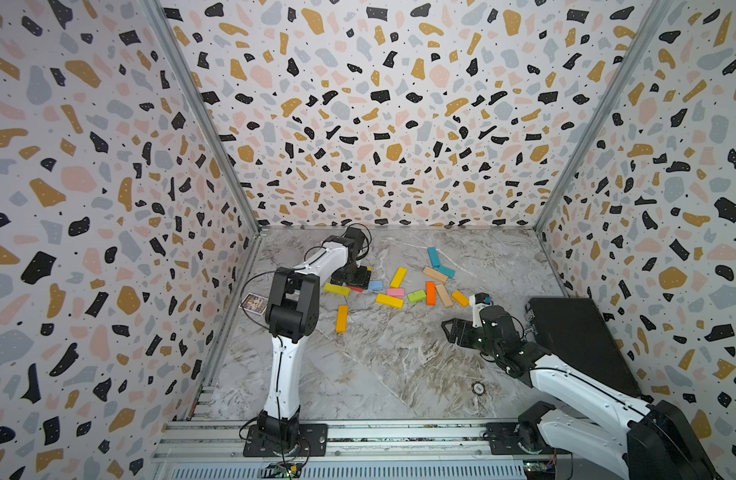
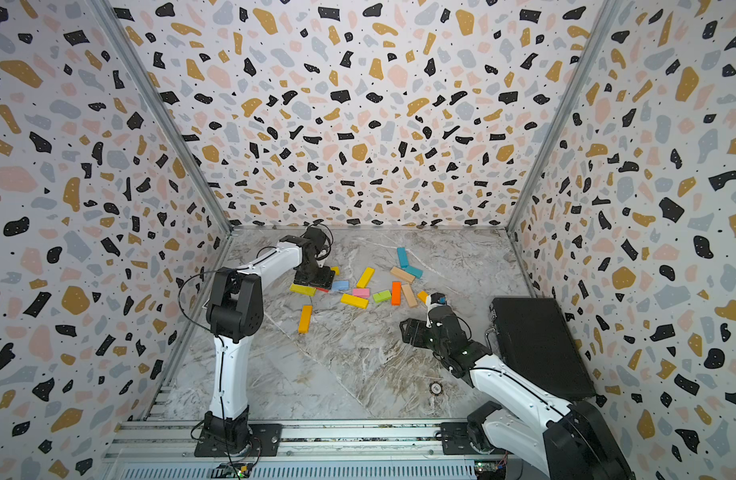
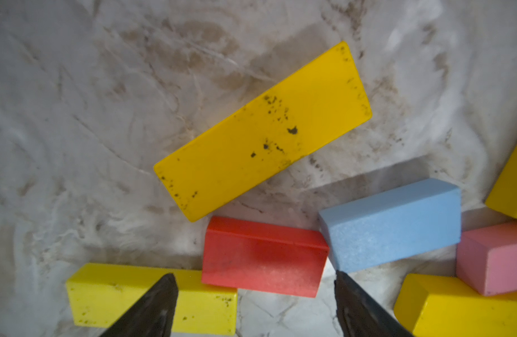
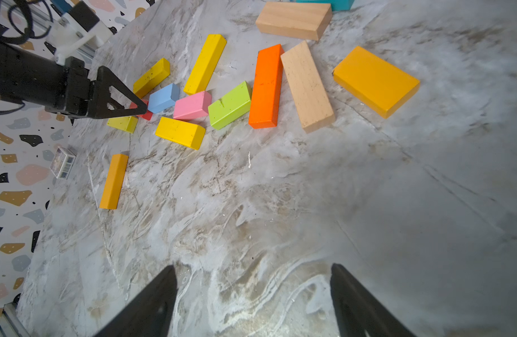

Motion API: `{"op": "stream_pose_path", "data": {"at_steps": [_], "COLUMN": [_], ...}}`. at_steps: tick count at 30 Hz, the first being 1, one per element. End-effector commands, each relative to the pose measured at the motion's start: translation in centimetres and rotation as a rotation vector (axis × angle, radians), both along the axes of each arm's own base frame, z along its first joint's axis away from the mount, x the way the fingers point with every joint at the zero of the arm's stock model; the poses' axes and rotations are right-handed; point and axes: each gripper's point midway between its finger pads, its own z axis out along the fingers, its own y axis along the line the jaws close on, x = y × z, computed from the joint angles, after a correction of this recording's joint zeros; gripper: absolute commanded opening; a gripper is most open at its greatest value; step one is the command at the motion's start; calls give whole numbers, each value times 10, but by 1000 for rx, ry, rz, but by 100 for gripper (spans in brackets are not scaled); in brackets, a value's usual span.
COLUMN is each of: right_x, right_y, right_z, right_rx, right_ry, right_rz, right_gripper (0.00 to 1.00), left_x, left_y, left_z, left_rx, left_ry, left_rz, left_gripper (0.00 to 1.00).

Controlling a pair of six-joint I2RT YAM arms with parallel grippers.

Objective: Assemble the letter h with building blocks
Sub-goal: Pick up the building block from the center of the board.

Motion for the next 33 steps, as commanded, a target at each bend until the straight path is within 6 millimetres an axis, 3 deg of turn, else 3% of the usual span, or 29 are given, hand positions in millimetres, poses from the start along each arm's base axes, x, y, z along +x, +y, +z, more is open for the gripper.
{"op": "stream_pose_path", "data": {"at_steps": [1, 4, 11, 23, 33], "right_x": [0, 0, 0, 0, 0], "right_y": [2, 1, 0, 1, 0], "right_z": [0, -1, -1, 1, 2], "right_rx": [9, 8, 3, 6, 6], "right_ry": [0, 1, 1, -5, -7], "right_rz": [-1, -2, -5, -4, -5], "right_gripper": [84, 84, 84, 84, 84], "left_x": [-3, -6, -13, -8, 0], "left_y": [-3, -6, -11, -11, -5], "left_z": [46, 52, 20, -5, -8], "left_rx": [-38, -64, -48, 63, 112], "left_ry": [-88, -98, 2, 21, 2], "left_rz": [-9, -13, -50, -73, -68], "left_gripper": [86, 88, 88, 88, 88]}}
